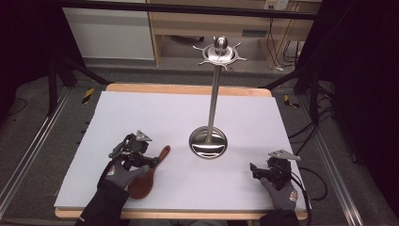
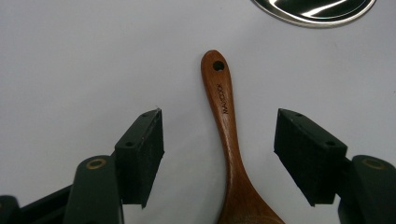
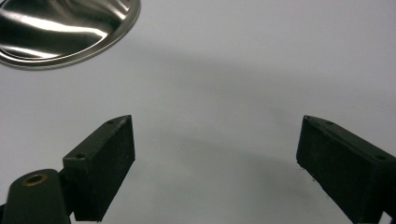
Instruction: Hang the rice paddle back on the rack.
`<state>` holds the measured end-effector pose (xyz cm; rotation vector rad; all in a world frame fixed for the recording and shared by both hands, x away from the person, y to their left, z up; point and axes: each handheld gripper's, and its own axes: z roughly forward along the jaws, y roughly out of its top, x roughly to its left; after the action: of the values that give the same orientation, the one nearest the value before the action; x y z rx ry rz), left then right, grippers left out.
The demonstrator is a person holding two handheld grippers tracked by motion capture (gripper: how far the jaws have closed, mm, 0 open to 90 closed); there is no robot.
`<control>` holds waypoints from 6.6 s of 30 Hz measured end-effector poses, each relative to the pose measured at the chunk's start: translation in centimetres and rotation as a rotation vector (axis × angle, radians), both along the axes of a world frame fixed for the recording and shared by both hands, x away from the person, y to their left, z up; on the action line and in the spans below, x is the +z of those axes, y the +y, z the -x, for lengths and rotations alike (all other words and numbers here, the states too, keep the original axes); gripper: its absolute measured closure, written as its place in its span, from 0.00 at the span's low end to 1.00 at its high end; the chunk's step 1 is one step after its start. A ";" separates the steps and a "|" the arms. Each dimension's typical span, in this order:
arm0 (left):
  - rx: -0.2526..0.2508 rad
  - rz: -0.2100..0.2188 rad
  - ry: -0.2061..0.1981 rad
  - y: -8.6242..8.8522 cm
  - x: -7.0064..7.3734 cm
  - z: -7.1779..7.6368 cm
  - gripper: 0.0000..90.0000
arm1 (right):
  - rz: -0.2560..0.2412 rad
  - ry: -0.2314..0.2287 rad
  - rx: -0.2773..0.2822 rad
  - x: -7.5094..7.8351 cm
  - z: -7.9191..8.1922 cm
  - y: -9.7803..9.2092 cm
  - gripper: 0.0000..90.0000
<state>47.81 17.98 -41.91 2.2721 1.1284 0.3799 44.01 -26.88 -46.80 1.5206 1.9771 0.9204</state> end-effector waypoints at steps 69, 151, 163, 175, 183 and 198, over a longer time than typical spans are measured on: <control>0.017 -0.131 0.270 -1.8 -3.0 -2.4 0.87 | 0.000 0.024 0.010 -0.1 -0.2 0.1 0.14; 0.009 0.233 -0.221 1.1 5.5 2.1 0.87 | 0.001 0.018 0.012 0.0 -0.2 0.0 0.15; 0.026 0.316 -0.300 1.4 6.8 2.5 0.87 | 0.006 0.010 0.012 0.1 -0.2 0.1 0.15; 0.021 0.371 -0.334 1.3 8.1 2.4 0.87 | 0.010 0.011 0.018 0.0 -0.3 0.1 0.15; 0.001 0.391 -0.364 0.8 9.5 2.6 0.87 | 0.003 0.010 0.014 0.0 -0.3 0.1 0.15; -0.022 0.423 -0.422 -0.4 12.3 2.7 0.87 | 0.000 0.007 0.016 0.1 -0.3 0.1 0.15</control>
<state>45.07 17.60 -29.63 1.7303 0.8668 0.5266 44.32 -26.83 -46.73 1.5119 1.9973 0.9224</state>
